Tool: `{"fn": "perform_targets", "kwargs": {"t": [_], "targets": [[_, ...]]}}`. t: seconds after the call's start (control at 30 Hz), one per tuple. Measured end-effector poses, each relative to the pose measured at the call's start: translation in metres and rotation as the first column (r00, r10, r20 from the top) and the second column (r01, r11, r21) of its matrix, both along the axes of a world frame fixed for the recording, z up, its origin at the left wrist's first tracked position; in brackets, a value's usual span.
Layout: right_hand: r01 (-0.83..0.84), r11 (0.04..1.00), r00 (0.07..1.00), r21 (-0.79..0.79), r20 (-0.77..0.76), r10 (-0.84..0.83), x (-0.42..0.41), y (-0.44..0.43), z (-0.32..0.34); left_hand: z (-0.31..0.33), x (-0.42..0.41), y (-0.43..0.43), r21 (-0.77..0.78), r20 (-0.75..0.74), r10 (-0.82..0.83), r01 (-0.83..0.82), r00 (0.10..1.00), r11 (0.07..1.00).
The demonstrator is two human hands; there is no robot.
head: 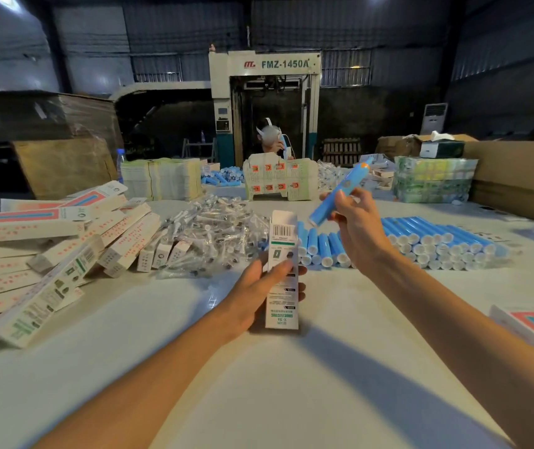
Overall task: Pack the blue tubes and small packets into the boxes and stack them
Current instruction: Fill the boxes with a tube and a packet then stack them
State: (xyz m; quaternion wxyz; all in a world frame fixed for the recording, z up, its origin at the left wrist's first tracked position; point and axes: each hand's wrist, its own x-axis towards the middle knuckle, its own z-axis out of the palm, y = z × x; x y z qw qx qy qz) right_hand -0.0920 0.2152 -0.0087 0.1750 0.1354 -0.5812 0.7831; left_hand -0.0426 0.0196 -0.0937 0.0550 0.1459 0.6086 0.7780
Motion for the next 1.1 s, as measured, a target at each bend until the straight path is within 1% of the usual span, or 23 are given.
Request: {"fn": "perform_targets", "kwargs": {"t": [0.07,0.1,0.17,0.27,0.33,0.4,0.47,0.53,0.63,0.73,0.8,0.83,0.9,0.93,0.97,1.0,1.1], "targets": [[-0.051,0.997,0.995,-0.057,-0.084,0.046,0.000,-0.002,0.012,-0.002,0.000,0.002,0.021,0.001,-0.015,0.015,1.000,1.000],[-0.059,0.997,0.993,-0.047,-0.104,0.054,-0.001,-0.003,0.018,-0.002,0.000,0.003,0.020,-0.005,-0.022,0.022,1.000,1.000],[-0.033,0.998,0.994,0.061,-0.101,0.039,-0.005,-0.009,0.023,-0.003,0.000,0.004,0.014,-0.018,-0.032,0.033,0.999,0.999],[0.040,0.963,0.997,0.266,-0.073,-0.022,-0.011,-0.018,0.023,-0.005,-0.001,0.002,0.009,-0.020,-0.036,0.036,0.999,0.999],[0.043,0.938,0.998,0.344,-0.066,-0.022,-0.014,-0.018,0.023,-0.006,-0.002,0.002,-0.012,-0.017,-0.039,0.039,0.999,0.999],[0.003,0.918,0.999,0.396,-0.038,0.013,-0.016,-0.014,0.025,-0.007,-0.002,0.001,-0.035,-0.025,-0.047,0.046,0.999,0.998],[-0.044,0.874,0.998,0.484,-0.017,0.060,-0.017,-0.010,0.029,-0.007,-0.002,0.001,-0.048,-0.036,-0.049,0.047,0.998,0.998],[-0.083,0.806,0.995,0.586,0.009,0.096,-0.017,-0.007,0.035,-0.007,-0.003,0.001,-0.053,-0.045,-0.047,0.045,0.998,0.998],[-0.132,0.724,0.991,0.677,0.065,0.120,-0.015,-0.007,0.042,-0.007,-0.003,0.002,-0.030,-0.044,-0.056,0.055,0.997,0.998],[-0.120,0.629,0.992,0.768,0.063,0.112,-0.010,-0.011,0.036,-0.007,-0.005,0.001,0.010,-0.029,-0.037,0.037,0.999,0.999],[-0.035,0.566,0.996,0.824,-0.020,0.091,-0.010,-0.017,0.022,-0.008,-0.009,-0.001,0.028,-0.034,0.027,-0.026,0.999,0.999],[0.017,0.566,0.994,0.825,-0.077,0.083,-0.011,-0.021,0.013,-0.009,-0.012,-0.003,0.047,-0.038,0.084,-0.082,0.996,0.995],[0.096,0.634,0.985,0.768,-0.164,0.049,-0.013,-0.031,-0.007,-0.008,-0.018,-0.010,0.075,-0.037,0.244,-0.241,0.969,0.968],[0.129,0.660,0.981,0.740,-0.192,0.024,-0.014,-0.037,-0.016,-0.008,-0.021,-0.015,0.062,-0.035,0.339,-0.336,0.940,0.940],[0.151,0.665,0.977,0.731,-0.211,0.010,-0.016,-0.045,-0.026,-0.007,-0.023,-0.022,0.036,-0.036,0.431,-0.430,0.902,0.902],[0.163,0.644,0.975,0.747,-0.223,0.012,-0.018,-0.053,-0.036,-0.007,-0.026,-0.029,0.002,-0.044,0.511,-0.512,0.858,0.859],[0.173,0.517,0.964,0.838,-0.252,0.086,-0.030,-0.082,-0.062,-0.008,-0.030,-0.052,-0.054,-0.092,0.694,-0.699,0.714,0.713]]}}
